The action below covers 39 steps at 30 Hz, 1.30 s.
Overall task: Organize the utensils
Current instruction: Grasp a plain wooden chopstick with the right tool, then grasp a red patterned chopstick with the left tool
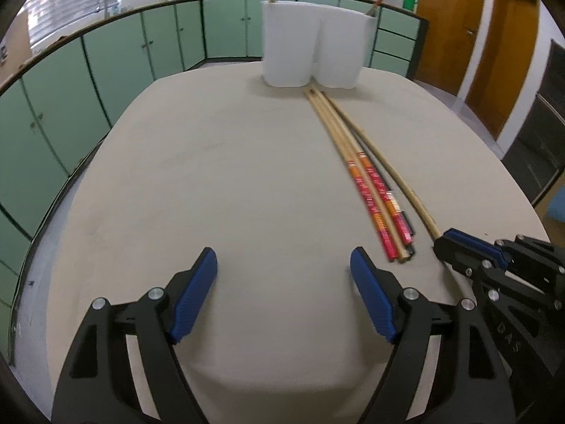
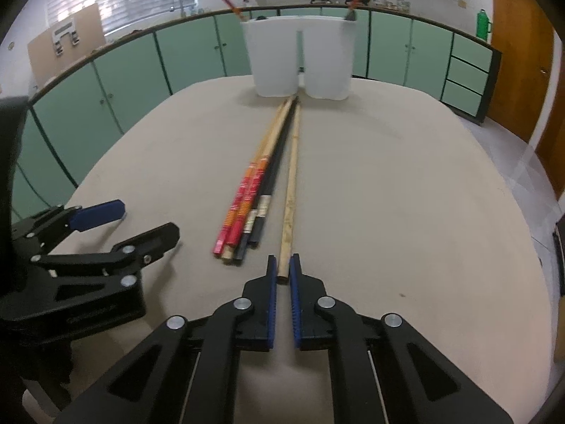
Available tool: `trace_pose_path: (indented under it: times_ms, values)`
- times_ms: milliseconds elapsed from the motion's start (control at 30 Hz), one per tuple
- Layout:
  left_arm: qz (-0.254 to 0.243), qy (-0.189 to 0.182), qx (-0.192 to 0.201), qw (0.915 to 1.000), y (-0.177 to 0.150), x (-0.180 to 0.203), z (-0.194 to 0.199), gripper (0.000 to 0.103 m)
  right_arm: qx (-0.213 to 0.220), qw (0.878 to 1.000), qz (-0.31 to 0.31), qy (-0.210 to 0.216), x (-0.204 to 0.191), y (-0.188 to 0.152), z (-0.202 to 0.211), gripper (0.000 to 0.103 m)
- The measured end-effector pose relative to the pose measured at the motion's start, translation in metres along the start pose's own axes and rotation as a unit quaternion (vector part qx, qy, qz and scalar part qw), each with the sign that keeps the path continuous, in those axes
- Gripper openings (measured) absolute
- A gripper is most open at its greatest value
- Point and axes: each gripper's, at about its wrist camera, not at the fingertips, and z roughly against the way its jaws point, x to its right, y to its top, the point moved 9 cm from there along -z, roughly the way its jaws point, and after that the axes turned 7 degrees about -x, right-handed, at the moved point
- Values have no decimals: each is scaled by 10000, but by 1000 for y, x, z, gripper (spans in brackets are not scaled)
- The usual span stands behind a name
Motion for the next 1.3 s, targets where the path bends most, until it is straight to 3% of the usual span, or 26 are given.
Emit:
trace_pose_path:
  times_ms: [467, 867, 1067, 1300]
  values:
    - [-276, -134, -37, 9995, 8, 35, -11, 76, 36, 9993, -350, -88, 35, -1, 2, 7]
    - [-67, 134, -141, 9998, 5, 16, -14, 76, 43, 9992, -400, 2, 36, -3, 1, 7]
    - [-57, 124, -92, 9999, 5, 15, -12, 64, 34, 9993, -367, -42, 36, -3, 1, 7]
    - [-182, 47, -22, 9998, 6, 24, -11, 36, 21, 9994, -354, -63, 36, -2, 0, 8]
